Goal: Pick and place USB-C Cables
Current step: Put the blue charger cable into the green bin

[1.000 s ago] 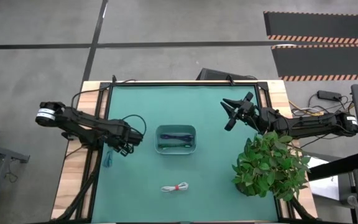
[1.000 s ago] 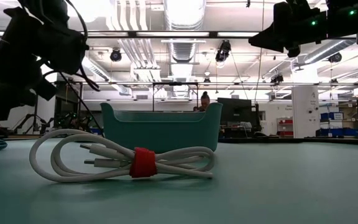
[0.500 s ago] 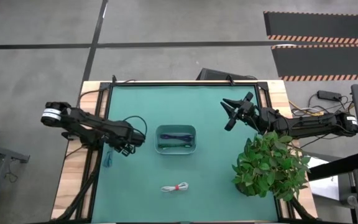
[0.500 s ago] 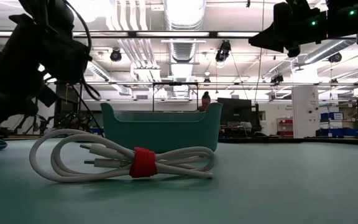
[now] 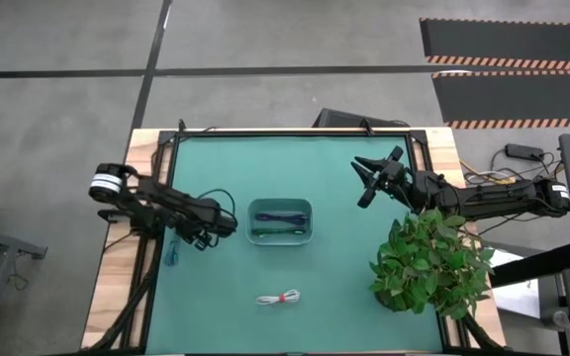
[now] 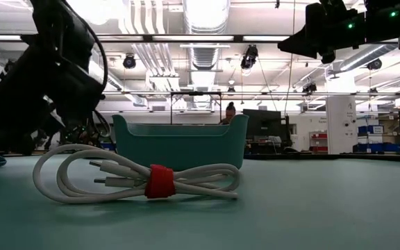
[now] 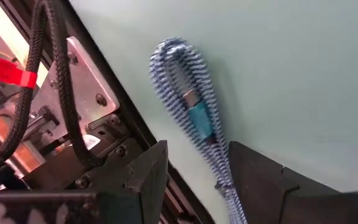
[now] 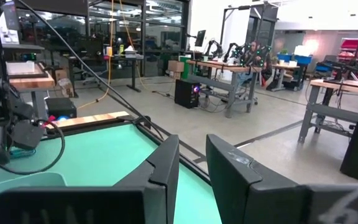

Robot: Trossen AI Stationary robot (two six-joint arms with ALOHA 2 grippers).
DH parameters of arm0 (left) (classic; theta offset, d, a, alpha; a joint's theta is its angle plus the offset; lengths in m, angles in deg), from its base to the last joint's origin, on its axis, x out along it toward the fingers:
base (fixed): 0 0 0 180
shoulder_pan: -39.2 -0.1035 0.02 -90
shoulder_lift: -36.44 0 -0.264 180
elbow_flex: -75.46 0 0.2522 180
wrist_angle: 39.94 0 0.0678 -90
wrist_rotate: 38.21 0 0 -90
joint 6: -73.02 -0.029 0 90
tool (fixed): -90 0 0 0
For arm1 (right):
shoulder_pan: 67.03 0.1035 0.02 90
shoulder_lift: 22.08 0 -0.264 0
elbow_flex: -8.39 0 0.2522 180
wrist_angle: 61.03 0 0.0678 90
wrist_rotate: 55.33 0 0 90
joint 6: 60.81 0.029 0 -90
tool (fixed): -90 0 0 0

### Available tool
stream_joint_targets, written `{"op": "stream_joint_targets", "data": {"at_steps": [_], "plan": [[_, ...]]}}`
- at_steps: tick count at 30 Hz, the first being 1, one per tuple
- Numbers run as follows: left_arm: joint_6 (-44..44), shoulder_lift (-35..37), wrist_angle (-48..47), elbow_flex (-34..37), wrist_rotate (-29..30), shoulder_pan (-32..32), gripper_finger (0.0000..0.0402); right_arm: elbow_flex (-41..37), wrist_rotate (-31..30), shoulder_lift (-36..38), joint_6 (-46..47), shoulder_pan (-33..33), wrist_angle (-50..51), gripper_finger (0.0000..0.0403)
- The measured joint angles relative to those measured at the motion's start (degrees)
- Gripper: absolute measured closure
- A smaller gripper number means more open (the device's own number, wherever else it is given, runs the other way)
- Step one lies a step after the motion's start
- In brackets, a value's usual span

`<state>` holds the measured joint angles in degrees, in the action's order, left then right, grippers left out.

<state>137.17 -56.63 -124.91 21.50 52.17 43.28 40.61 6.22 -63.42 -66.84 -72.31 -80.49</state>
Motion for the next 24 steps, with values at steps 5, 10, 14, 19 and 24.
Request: {"op": "stream_joint_targets", "data": {"at_steps": [5,10,14,19,24], "plan": [[-0.52,-2.24,1.99,-0.02,-0.04,0.0,0.0247,0.0,-0.01,0.0,-0.19,0.01,0.0,0.033],[-0.61,-2.96,2.65,-0.09,-0.07,0.0,0.0252,0.0,0.0,0.0,-0.2,0.0,0.0,0.033],[-0.61,-2.86,3.28,-0.06,-0.28,0.0,0.0284,0.0,0.0,0.0,-0.2,0.0,0.0,0.033],[-0.54,-2.81,4.37,-0.07,-0.5,0.02,0.0343,0.0,0.0,0.0,-0.22,0.02,0.0,0.033],[-0.27,-2.81,4.67,-0.36,-0.42,0.02,0.0386,0.0,0.0,0.0,-0.21,0.0,0.0,0.033]]}}
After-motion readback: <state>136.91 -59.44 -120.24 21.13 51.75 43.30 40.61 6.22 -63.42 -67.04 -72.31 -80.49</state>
